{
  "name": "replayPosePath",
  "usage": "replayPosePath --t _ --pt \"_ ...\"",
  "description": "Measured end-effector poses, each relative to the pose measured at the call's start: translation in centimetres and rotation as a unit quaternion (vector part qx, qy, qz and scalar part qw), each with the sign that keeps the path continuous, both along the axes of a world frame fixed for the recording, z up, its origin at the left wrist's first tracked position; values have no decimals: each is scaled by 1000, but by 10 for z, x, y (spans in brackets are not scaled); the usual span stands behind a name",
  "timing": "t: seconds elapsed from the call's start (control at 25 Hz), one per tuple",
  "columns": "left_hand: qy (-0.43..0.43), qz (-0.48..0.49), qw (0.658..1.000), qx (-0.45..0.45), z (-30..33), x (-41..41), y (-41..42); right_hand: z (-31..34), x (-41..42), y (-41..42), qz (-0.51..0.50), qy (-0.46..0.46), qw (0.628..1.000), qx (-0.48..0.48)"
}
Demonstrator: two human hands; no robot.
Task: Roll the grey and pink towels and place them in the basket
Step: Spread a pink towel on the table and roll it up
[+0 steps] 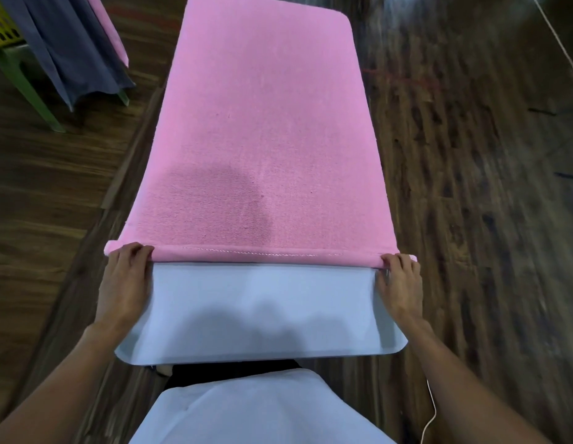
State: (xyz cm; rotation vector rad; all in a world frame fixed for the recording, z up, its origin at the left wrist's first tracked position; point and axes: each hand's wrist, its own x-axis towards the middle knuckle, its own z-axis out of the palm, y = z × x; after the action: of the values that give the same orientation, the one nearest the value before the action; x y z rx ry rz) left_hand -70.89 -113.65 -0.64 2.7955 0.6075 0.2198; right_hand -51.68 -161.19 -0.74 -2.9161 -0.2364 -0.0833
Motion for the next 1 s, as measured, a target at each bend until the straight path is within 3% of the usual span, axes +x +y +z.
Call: replayPosePath --t 0.4,0.6,0.72,0.88,1.0 --pt "43 -11 999 -5 9 -5 12 15 7 -7 8 73 996 -58" --pt "93 -87 990 -57 12 13 46 29 39 -8 21 170 984 -53" --pt "60 -33 992 -102 19 40 47 27 55 4 -55 126 989 56" --pt "-1 -1 1000 -2 12 36 30 16 38 11 -61 21 998 -27" --pt "-25 -19 999 30 1 16 12 6 21 4 -25 19 999 -14"
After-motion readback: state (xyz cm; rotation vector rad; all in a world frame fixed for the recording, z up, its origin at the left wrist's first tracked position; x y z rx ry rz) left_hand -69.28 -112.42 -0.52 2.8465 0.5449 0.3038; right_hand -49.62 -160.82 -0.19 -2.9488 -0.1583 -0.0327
